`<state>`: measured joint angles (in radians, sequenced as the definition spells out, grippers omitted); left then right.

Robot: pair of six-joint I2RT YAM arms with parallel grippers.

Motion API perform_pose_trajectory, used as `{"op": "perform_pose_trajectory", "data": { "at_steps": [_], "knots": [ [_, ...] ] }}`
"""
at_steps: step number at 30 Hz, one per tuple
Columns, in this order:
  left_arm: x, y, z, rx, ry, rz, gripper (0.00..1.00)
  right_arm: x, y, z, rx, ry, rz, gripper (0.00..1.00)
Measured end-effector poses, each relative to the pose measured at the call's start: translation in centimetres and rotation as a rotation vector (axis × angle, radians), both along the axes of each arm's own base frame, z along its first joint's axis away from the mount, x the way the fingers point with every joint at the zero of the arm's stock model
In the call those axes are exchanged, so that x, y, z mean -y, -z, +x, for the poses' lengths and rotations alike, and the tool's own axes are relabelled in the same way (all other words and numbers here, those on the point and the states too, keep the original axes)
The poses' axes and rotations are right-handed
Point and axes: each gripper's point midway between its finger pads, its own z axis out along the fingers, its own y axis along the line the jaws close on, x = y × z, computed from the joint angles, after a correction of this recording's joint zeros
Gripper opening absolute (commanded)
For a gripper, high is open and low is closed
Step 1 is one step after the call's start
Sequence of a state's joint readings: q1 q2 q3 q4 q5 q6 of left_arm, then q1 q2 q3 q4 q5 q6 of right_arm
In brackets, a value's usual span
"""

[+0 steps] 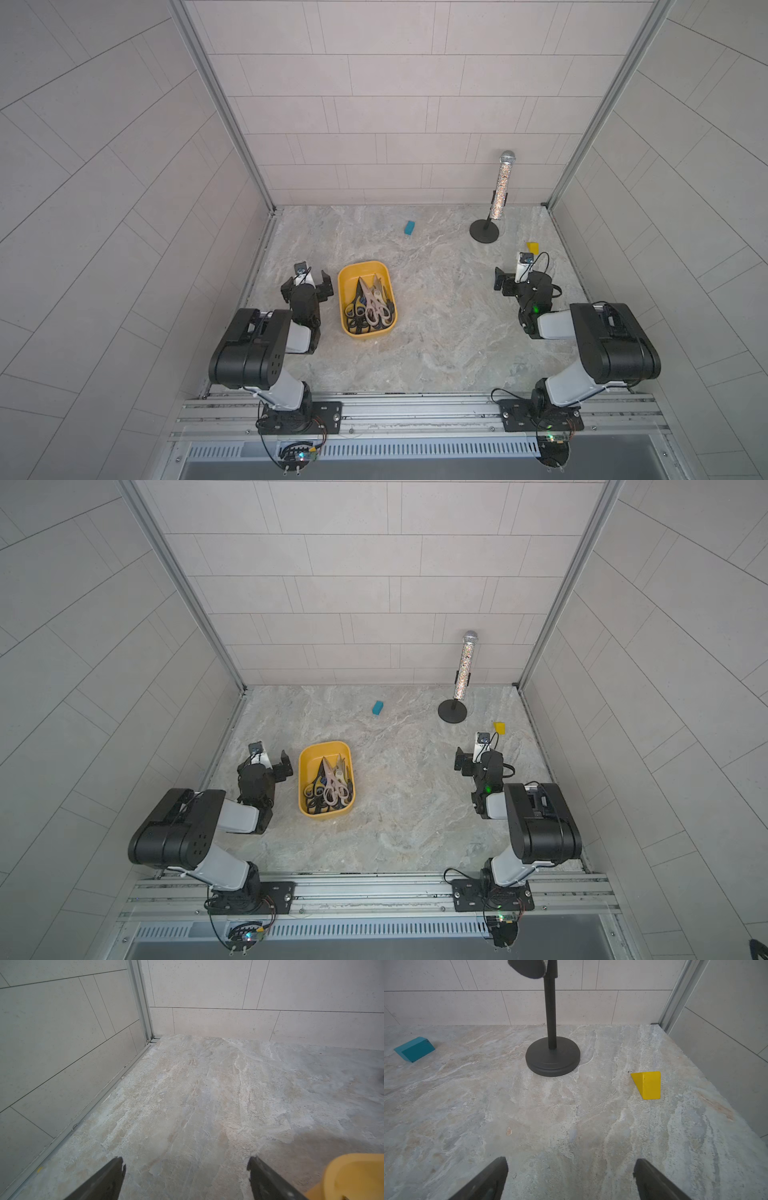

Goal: Take the scissors out of the storage box
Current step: Pick up the scissors from the storage box.

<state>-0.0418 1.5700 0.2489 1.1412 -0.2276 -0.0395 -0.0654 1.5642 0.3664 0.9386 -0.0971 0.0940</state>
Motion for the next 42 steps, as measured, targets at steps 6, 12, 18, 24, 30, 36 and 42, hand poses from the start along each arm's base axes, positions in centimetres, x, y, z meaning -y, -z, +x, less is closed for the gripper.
{"op": "perform_pose_trajectory", "data": {
  "at_steps": [6, 12, 18, 24, 30, 36, 42],
  "knots": [
    [0.0, 0.0, 0.0, 0.0, 0.0, 0.0, 1.0, 0.0, 0.0, 0.0, 0.0, 0.0, 0.0, 1.0],
    [0.0, 0.0, 0.0, 0.0, -0.001, 0.0, 1.0, 0.0, 0.0, 0.0, 0.0, 0.0, 0.0, 1.0],
    [0.0, 0.0, 0.0, 0.0, -0.001, 0.0, 1.0, 0.0, 0.0, 0.0, 0.0, 0.0, 0.0, 1.0],
    [-0.1, 0.1, 0.4, -0.017, -0.005, 0.001, 1.0, 0.1, 0.0, 0.0, 0.001, -0.002, 0.003, 1.0],
    [-0.7, -0.9, 1.9, -0.016, -0.048, 0.0, 1.0, 0.2, 0.0, 0.0, 0.001, 0.001, 0.003, 1.0],
    [0.0, -2.4, 1.0, -0.032, -0.044, 0.025, 1.0, 1.0, -0.7, -1.0, 0.012, 0.069, -0.007, 1.0],
    [0.0, -9.2, -0.2, 0.06, -0.069, -0.028, 1.0, 2.3, -7.8, 0.3, 0.039, 0.188, 0.064, 1.0]
  ]
}}
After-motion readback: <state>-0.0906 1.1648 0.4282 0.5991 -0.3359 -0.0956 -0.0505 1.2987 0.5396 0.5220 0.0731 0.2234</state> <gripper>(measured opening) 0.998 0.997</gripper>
